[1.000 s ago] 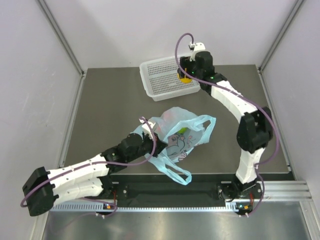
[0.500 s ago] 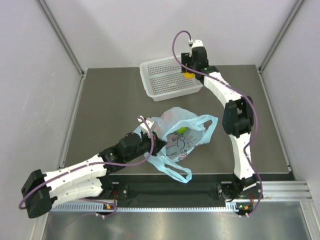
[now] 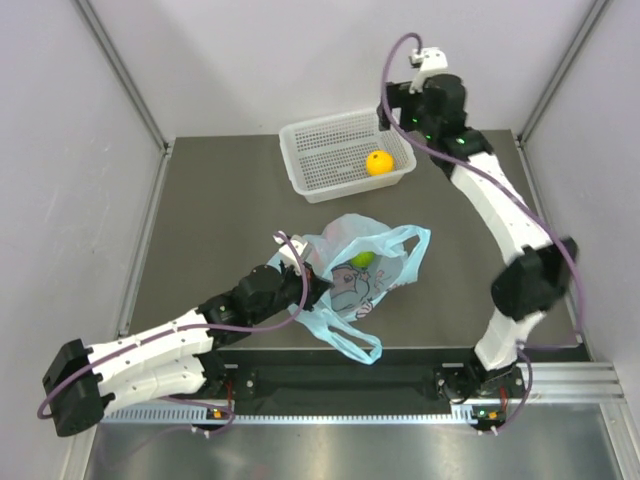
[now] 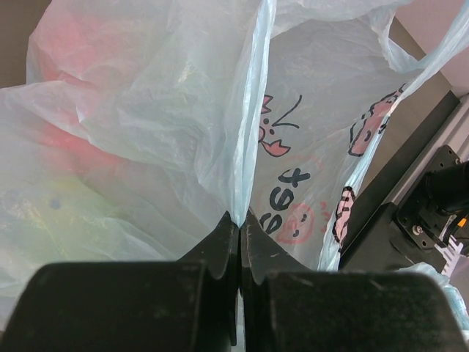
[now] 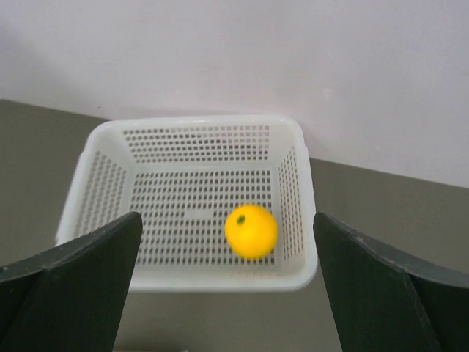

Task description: Untie the knot of the plastic bag and take out the fruit

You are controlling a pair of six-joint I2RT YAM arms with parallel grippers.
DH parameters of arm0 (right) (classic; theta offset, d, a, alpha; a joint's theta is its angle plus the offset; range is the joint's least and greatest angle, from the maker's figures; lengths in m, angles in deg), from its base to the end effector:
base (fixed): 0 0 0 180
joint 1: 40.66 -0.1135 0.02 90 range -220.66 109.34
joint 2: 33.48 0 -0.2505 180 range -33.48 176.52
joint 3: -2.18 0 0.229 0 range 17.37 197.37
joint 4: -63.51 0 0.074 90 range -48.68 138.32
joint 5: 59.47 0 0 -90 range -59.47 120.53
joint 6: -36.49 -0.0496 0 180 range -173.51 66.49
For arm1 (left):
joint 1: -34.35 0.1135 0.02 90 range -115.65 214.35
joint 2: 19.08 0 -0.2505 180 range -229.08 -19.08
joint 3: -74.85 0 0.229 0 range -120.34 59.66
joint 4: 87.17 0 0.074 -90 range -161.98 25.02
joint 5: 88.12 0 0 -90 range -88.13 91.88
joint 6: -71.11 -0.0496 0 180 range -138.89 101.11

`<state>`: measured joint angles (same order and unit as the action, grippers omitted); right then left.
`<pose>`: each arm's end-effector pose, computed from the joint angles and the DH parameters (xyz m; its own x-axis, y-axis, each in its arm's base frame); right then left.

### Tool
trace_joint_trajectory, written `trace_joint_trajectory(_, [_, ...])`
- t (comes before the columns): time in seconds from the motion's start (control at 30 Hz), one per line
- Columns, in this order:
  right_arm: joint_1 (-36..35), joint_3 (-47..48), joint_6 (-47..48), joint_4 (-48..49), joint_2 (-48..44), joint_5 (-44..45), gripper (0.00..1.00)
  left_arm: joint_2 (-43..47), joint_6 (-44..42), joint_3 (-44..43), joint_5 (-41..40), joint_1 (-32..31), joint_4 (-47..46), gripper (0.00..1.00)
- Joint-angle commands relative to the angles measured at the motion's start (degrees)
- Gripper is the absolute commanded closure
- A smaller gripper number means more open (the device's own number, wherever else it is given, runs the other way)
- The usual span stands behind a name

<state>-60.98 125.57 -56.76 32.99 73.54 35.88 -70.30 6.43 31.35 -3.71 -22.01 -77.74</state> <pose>0.4074 0.1459 0.3874 -0.2437 -0.0300 -0.9694 -0.2475 0.9683 0.0322 0.1192 -0.1704 0.2416 -0.4800 -0.0470 -0.8760 0.6325 0.6734 -0.3827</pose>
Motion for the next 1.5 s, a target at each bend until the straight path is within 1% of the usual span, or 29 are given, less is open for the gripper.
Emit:
trace_joint_trajectory(0.0, [-0.7, -12.3, -1.6, 4.7, -17.9, -5.2, 0.0, 0.2, -0.7, -2.0, -1.5, 0.1, -1.4, 1.0])
trace_joint_trajectory(0.03, [-1.2, -16.5, -1.8, 6.4, -21.4, -8.1, 0.01, 0.2, -0.5, -1.8, -1.9, 0.1, -1.6, 1.0])
trace_joint_trajectory(0.07, [-2.6, -23.9, -2.0, 7.1, -28.4, -8.9, 0.02, 0.3, -0.4, -1.7, -2.9, 0.1, -1.6, 1.0])
trace_joint_trajectory(0.13, [-4.7, -30.6, -2.1, 7.7, -35.3, -9.9, 0.07, 0.5, -0.1, -1.8, -3.6, 0.1, -1.6, 1.0])
trace_joint_trajectory(0.17, [-6.7, -36.8, -2.6, 7.9, -42.0, -10.6, 0.09, 0.7, -0.1, -1.7, -4.8, 0.1, -1.7, 1.0])
trace_joint_trajectory(0.2, [-7.7, -39.4, -3.0, 8.1, -45.2, -11.7, 0.11, 0.9, 0.0, -1.8, -5.4, 0.1, -1.8, 1.0])
trace_joint_trajectory(0.23, [-8.4, -41.8, -3.5, 8.1, -48.2, -15.4, 0.19, 1.0, -0.2, -1.9, -6.0, 0.1, -1.8, 1.0])
trace_joint_trajectory(0.27, [-9.7, -45.9, -4.1, 7.4, -53.4, -17.8, 0.24, 1.3, -0.2, -2.2, -7.3, 0.1, -1.7, 1.0])
trace_joint_trajectory(0.3, [-10.5, -47.8, -4.7, 7.3, -55.8, -20.5, 0.44, 1.6, 0.3, -2.5, -9.4, 0.1, -0.9, 1.0])
trace_joint_trajectory(0.37, [-13.7, -51.7, -6.2, 5.7, -60.5, -22.6, 0.68, 2.1, -0.1, -3.5, -10.4, 0.2, -0.8, 1.0])
trace_joint_trajectory(0.4, [-14.8, -52.4, -6.1, 4.5, -61.4, -24.0, 0.76, 2.2, -0.5, -4.0, -10.7, 0.1, -0.6, 1.0])
trace_joint_trajectory(0.43, [-16.0, -52.7, -6.2, 3.0, -61.9, -25.3, 0.96, 2.1, -1.3, -5.2, -10.7, 0.2, -0.2, 1.0])
trace_joint_trajectory(0.47, [-18.0, -53.3, -6.2, 1.7, -62.4, -26.2, 1.0, 1.7, -1.7, -6.0, -10.6, 0.2, 0.2, 1.0])
trace_joint_trajectory(0.53, [-19.8, -54.5, -6.0, 0.0, -63.2, -28.8, 1.0, 0.9, -2.6, -8.6, -10.6, 0.2, 2.0, 1.0])
trace_joint_trajectory(0.57, [-21.7, -56.2, -5.9, -0.1, -63.7, -28.5, 1.0, -0.1, -3.1, -9.5, -10.6, 0.2, 2.2, 1.0])
trace_joint_trajectory(0.67, [-23.8, -58.6, -6.4, -1.5, -64.4, -26.4, 1.0, -2.2, -5.9, -13.9, -12.4, 0.1, 4.2, 1.0])
trace_joint_trajectory(0.77, [-24.0, -59.9, -8.4, -1.2, -67.3, -22.5, 1.0, -4.8, -10.9, -20.7, -16.6, 0.5, 8.6, 1.0])
trace_joint_trajectory(0.8, [-23.9, -60.1, -8.7, -1.1, -68.3, -19.4, 1.0, -5.5, -13.7, -24.4, -17.4, 0.9, 9.4, 1.0])
trace_joint_trajectory(0.87, [-23.9, -60.3, -10.3, -0.8, -72.0, -15.2, 1.0, -7.2, -16.3, -27.7, -18.6, 1.5, 10.9, 1.0])
trace_joint_trajectory(0.9, [-23.9, -60.4, -10.6, -0.6, -73.3, -12.6, 1.0, -7.8, -18.5, -30.9, -18.7, 2.2, 11.3, 1.0])
trace_joint_trajectory(1.07, [-23.9, -61.4, -12.3, 0.1, -81.6, -3.4, 0.98, -12.0, -21.8, -39.5, -17.0, 5.7, 14.2, 1.0])
trace_joint_trajectory(1.1, [-23.9, -61.7, -12.3, 0.2, -82.7, -0.9, 0.94, -12.4, -22.6, -42.0, -17.0, 7.0, 14.7, 1.0])
trace_joint_trajectory(1.17, [-23.9, -62.0, -12.3, -0.2, -85.6, 1.7, 0.92, -13.8, -23.2, -44.3, -16.6, 8.2, 15.0, 1.0])
trace_joint_trajectory(1.27, [-23.9, -61.8, -11.8, -1.8, -87.0, 5.5, 0.92, -15.5, -24.1, -48.6, -17.0, 10.5, 15.1, 1.0])
trace_joint_trajectory(1.3, [-23.9, -61.7, -11.7, -2.2, -86.9, 6.6, 0.93, -15.9, -24.1, -50.5, -17.6, 10.6, 15.1, 1.0])
trace_joint_trajectory(1.4, [-23.8, -61.9, -10.8, -3.4, -85.6, 8.3, 0.94, -17.2, -24.2, -52.4, -19.9, 10.6, 14.8, 1.0])
trace_joint_trajectory(1.43, [-23.9, -62.5, -10.6, -3.5, -84.9, 8.6, 0.95, -17.4, -24.3, -52.4, -23.0, 10.6, 14.0, 1.0])
trace_joint_trajectory(1.47, [-23.9, -62.8, -10.5, -3.3, -84.6, 9.3, 0.96, -17.2, -24.8, -51.6, -24.5, 10.7, 13.0, 1.0])
